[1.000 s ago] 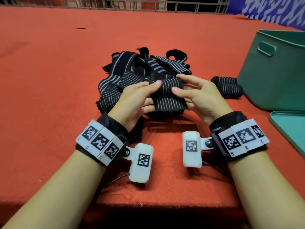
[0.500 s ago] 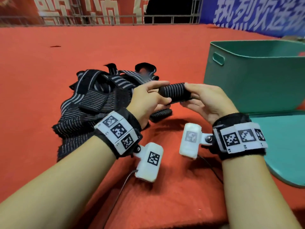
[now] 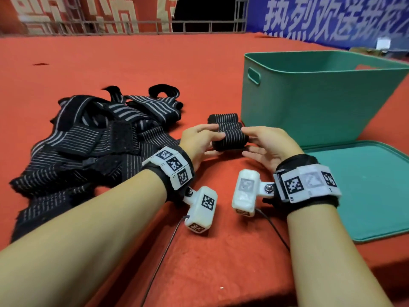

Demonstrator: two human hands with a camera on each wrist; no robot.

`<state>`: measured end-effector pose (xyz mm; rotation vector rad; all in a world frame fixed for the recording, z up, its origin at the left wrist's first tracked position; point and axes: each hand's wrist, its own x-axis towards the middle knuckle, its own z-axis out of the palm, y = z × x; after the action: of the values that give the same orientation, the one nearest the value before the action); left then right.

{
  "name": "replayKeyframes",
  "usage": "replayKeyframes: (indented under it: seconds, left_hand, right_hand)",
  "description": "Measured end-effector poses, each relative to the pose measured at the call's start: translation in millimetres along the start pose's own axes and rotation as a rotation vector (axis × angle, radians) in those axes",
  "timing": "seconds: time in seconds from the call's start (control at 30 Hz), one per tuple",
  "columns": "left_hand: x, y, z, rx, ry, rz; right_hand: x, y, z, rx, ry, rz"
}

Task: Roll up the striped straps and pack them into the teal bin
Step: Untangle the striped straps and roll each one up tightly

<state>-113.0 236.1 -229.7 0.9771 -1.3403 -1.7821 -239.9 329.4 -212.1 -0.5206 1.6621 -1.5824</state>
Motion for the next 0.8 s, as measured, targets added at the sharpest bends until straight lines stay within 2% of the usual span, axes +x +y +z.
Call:
replayKeyframes:
  seconds: [0.27, 0.4, 0.57, 0.7, 0.8]
  left_hand:
    - [14.0, -2.4, 3.8, 0.071, 0.008, 0.054]
    - [18.1, -1.1, 12.1, 0.273, -0.025, 0.075]
    - [22.1, -1.6, 11.8, 0.446, 0.037, 0.082]
    - [16.7, 1.5, 9.9, 0.377, -0.009, 0.012]
    - [15.3, 4.6, 5.0, 0.400, -0.034, 0.036]
  right_hand:
    - [-2.7, -1.5, 2.3, 0.022, -0.026, -0.014]
    - [-1.4, -2.7, 2.2, 0.037, -0.004, -0.039]
    - [-3.5, 1.9, 6.3, -0.042, -0.009, -0.017]
    - [-5.2, 3.8, 6.1, -0.134, -0.031, 0.015]
    - [-4.7, 3.5, 4.2, -0.221, -0.013, 0.011]
